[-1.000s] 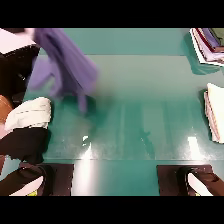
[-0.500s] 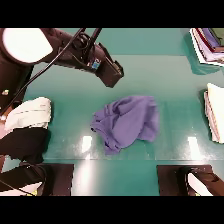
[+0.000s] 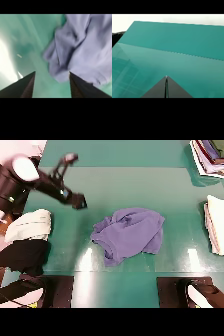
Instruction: Fold the shirts.
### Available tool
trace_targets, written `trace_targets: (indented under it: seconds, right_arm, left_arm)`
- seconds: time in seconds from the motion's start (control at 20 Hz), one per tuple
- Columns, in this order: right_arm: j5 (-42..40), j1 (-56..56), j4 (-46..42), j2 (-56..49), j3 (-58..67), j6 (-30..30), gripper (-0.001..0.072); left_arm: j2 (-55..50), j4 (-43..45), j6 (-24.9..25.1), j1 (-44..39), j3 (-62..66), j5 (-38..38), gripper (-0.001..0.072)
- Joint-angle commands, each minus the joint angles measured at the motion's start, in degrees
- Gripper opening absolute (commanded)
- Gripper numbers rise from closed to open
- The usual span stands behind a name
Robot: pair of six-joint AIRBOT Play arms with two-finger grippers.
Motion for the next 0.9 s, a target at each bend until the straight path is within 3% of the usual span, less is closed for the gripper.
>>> trace_targets:
  seconds: [0.0,0.25,0.55,0.8,0.85]
  right_arm:
    - [0.04,0.07,0.0,-0.04,-0.09,0.0,0.0013]
    - [0.02,0.07,0.02,-0.04,-0.09,0.02,0.0013]
    - [0.04,0.07,0.04,-0.04,-0.09,0.02,0.0013]
    - [0.13,0.07,0.09,-0.04,-0.09,0.02,0.0013]
    - [0.44,0.07,0.09,-0.02,-0.09,0.02,0.0013]
  left_arm:
    - [0.96,-10.73,2.67,2.27,-17.88,6.36,0.0496]
    - [0.94,-21.81,8.79,2.27,-30.23,14.95,0.0497]
    - [0.5,-24.44,9.27,1.73,-34.62,21.88,0.0496]
    - [0.5,-24.22,8.96,-3.58,-34.6,27.28,0.0493]
    - [0.5,-24.17,7.56,-3.37,-34.42,27.21,0.0333]
